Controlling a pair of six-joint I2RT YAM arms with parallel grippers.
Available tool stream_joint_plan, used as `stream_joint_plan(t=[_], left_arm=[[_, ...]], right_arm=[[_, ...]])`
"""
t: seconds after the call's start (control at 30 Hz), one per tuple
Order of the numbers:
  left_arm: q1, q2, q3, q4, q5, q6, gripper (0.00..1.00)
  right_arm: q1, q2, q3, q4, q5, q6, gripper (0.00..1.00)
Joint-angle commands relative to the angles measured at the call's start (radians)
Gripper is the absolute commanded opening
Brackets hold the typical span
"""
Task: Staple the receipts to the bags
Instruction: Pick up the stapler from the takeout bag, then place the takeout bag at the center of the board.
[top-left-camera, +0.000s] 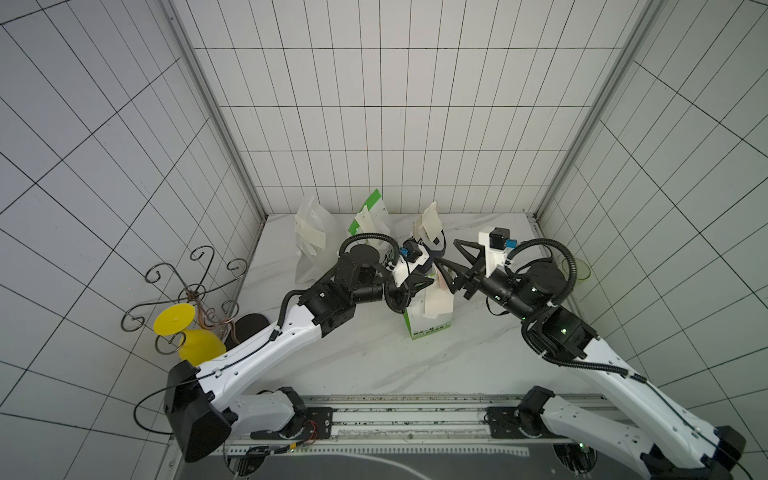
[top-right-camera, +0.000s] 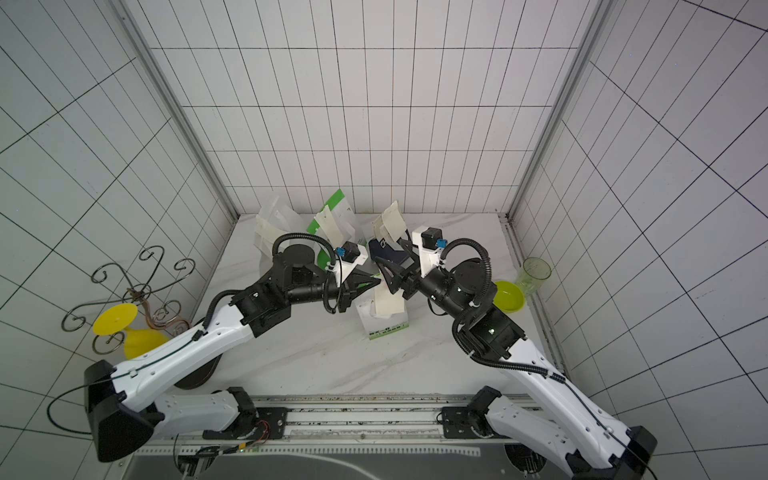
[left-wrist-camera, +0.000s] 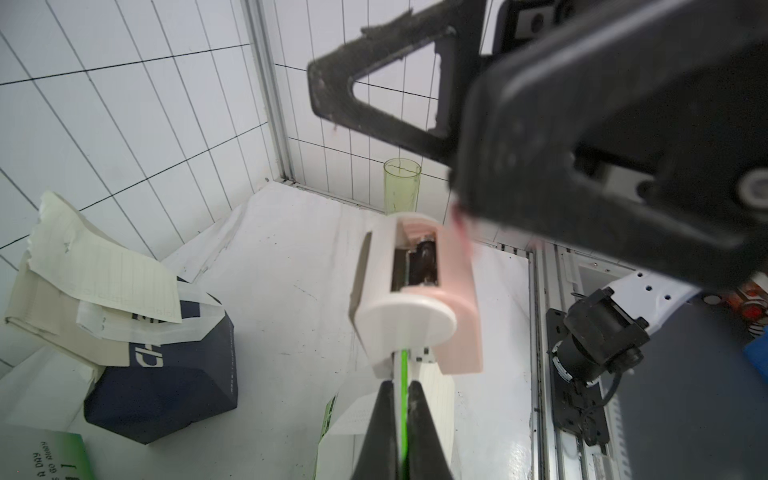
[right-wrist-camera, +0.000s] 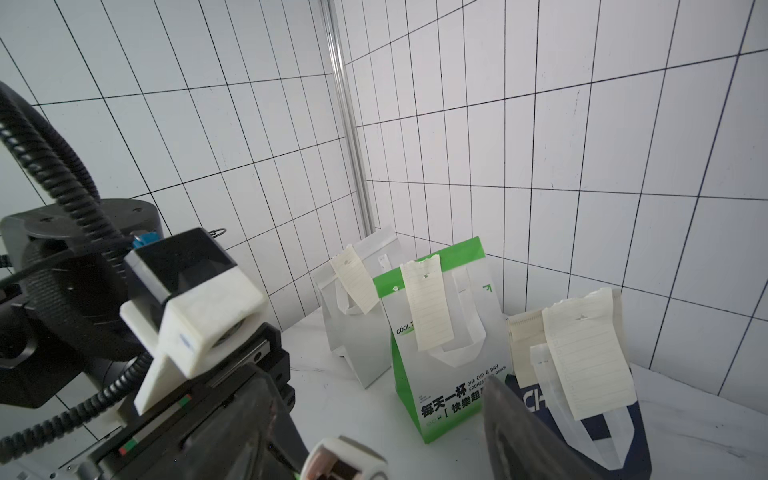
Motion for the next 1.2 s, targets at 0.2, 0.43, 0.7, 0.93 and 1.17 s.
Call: stream_joint_plan(t=[0.2,0.43,0.7,0.93,1.17], left_arm=[[-0.017,0.022,0.041,0.049,-0.082,-0.038,0.00],[-0.018,0.039,0.053,0.048,-0.072,-0.043,0.00],[-0.019,0.095,0.092,0.021,-0.047,-0.037,0.00],[-0.017,0.122,0.092,0.023,-0.045,-0.026,0.00],[0.011,0.211,0.095,0.133,-0.017,-0.037,0.00]], right_arm=[[0.073,0.043,0.037,-0.041,0.214,-0.083,0.71],[0.084,0.070,0.034,-0.052,0.234,-0.107,0.57],[0.088,0.066,0.010,0.016,0.309,-0.114,0.26],[0.031,0.092,0.039,0.040,0.508,-0.069,0.17],[-0.134,0.088,0.062,-0.043,0.554,0.011,0.13]])
